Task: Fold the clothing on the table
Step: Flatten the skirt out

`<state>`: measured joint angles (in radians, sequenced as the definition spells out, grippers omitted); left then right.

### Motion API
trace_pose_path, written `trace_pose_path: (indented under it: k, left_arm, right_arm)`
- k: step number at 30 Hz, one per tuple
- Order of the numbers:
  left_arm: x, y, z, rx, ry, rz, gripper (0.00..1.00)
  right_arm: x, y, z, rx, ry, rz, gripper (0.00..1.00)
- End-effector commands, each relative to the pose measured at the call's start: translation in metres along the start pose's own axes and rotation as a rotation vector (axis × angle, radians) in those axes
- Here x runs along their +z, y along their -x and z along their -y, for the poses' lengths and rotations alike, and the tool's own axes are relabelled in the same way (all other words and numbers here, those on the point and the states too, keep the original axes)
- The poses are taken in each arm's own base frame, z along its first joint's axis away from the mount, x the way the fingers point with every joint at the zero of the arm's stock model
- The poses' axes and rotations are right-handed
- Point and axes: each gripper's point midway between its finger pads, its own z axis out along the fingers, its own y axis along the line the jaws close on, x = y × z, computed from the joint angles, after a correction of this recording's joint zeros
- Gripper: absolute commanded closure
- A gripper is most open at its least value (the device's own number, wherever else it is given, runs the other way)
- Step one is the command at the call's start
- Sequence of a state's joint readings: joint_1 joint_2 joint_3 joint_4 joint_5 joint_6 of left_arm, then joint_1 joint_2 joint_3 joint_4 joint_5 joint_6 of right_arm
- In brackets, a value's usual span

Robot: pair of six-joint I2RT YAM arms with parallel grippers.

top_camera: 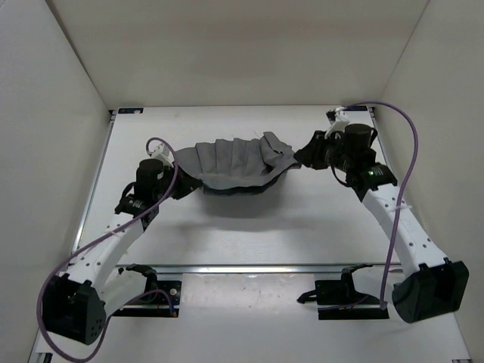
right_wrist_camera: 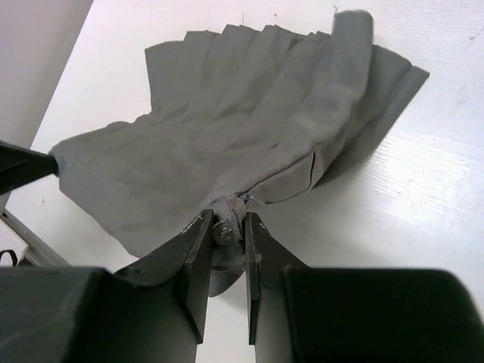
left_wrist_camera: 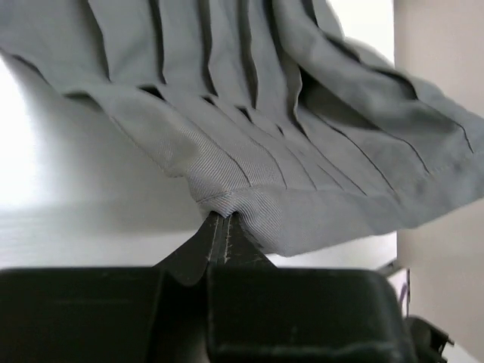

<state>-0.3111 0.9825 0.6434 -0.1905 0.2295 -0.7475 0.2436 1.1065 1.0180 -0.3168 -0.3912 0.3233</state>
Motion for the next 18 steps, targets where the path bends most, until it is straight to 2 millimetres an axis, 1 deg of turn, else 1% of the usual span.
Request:
trace_pose_path:
  k: [1, 2, 3, 4, 5, 6, 7, 8, 9, 10, 11, 12, 13, 14, 15, 16, 17, 18]
  left_arm:
    - [0.006, 0.021, -0.011, 0.023, 0.06, -0.016, 1.0]
    - [0.013, 0.04, -0.004, 0.037, 0.056, 0.0, 1.0]
    - [0.016, 0.053, -0.006, 0.041, 0.072, 0.016, 1.0]
    - [0.022, 0.079, 0.004, 0.056, 0.07, 0.043, 1.0]
    - [0.029, 0.103, 0.013, 0.071, 0.069, 0.062, 1.0]
    - [0.034, 0.127, 0.029, 0.084, 0.045, 0.083, 1.0]
    - [0.033, 0.141, 0.031, 0.077, 0.05, 0.101, 1.0]
    - [0.029, 0.164, 0.048, 0.088, 0.026, 0.136, 1.0]
    - [0.024, 0.184, 0.063, 0.106, 0.005, 0.175, 1.0]
    - [0.019, 0.192, 0.068, 0.105, 0.008, 0.188, 1.0]
    - [0.011, 0.204, 0.08, 0.121, -0.002, 0.213, 1.0]
    - [0.003, 0.213, 0.089, 0.132, -0.013, 0.236, 1.0]
    - [-0.004, 0.217, 0.095, 0.146, -0.022, 0.25, 1.0]
    - [-0.009, 0.21, 0.094, 0.15, -0.02, 0.243, 1.0]
    - [-0.014, 0.212, 0.093, 0.155, -0.02, 0.268, 1.0]
    - [-0.013, 0.197, 0.084, 0.139, -0.011, 0.256, 1.0]
    - [-0.014, 0.191, 0.079, 0.135, -0.006, 0.256, 1.0]
    - [-0.012, 0.174, 0.067, 0.117, -0.002, 0.238, 1.0]
  right_arm:
    - [0.013, 0.028, 0.0, -0.053, 0.032, 0.003, 1.0]
    - [0.023, 0.027, 0.011, -0.053, 0.016, -0.024, 1.0]
    - [0.036, 0.04, 0.015, -0.061, 0.019, -0.028, 1.0]
    - [0.047, 0.058, 0.02, -0.08, 0.003, -0.018, 1.0]
    - [0.044, 0.088, 0.012, -0.121, 0.001, 0.025, 1.0]
    - [0.054, 0.089, 0.02, -0.136, -0.039, -0.001, 1.0]
    - [0.056, 0.118, 0.014, -0.183, -0.057, 0.055, 1.0]
    - [0.048, 0.145, -0.002, -0.223, -0.049, 0.097, 1.0]
    - [0.05, 0.151, 0.001, -0.224, -0.067, 0.089, 1.0]
    - [0.045, 0.173, -0.01, -0.247, -0.053, 0.13, 1.0]
    - [0.035, 0.187, -0.018, -0.261, -0.052, 0.153, 1.0]
    - [0.031, 0.19, -0.021, -0.27, -0.059, 0.159, 1.0]
    - [0.025, 0.191, -0.024, -0.28, -0.072, 0.168, 1.0]
    - [0.021, 0.187, -0.022, -0.289, -0.079, 0.168, 1.0]
    - [0.026, 0.17, -0.013, -0.271, -0.086, 0.141, 1.0]
    - [0.016, 0.172, -0.018, -0.266, -0.066, 0.176, 1.0]
    - [0.017, 0.146, -0.01, -0.239, -0.055, 0.135, 1.0]
    - [0.026, 0.121, 0.005, -0.202, -0.066, 0.098, 1.0]
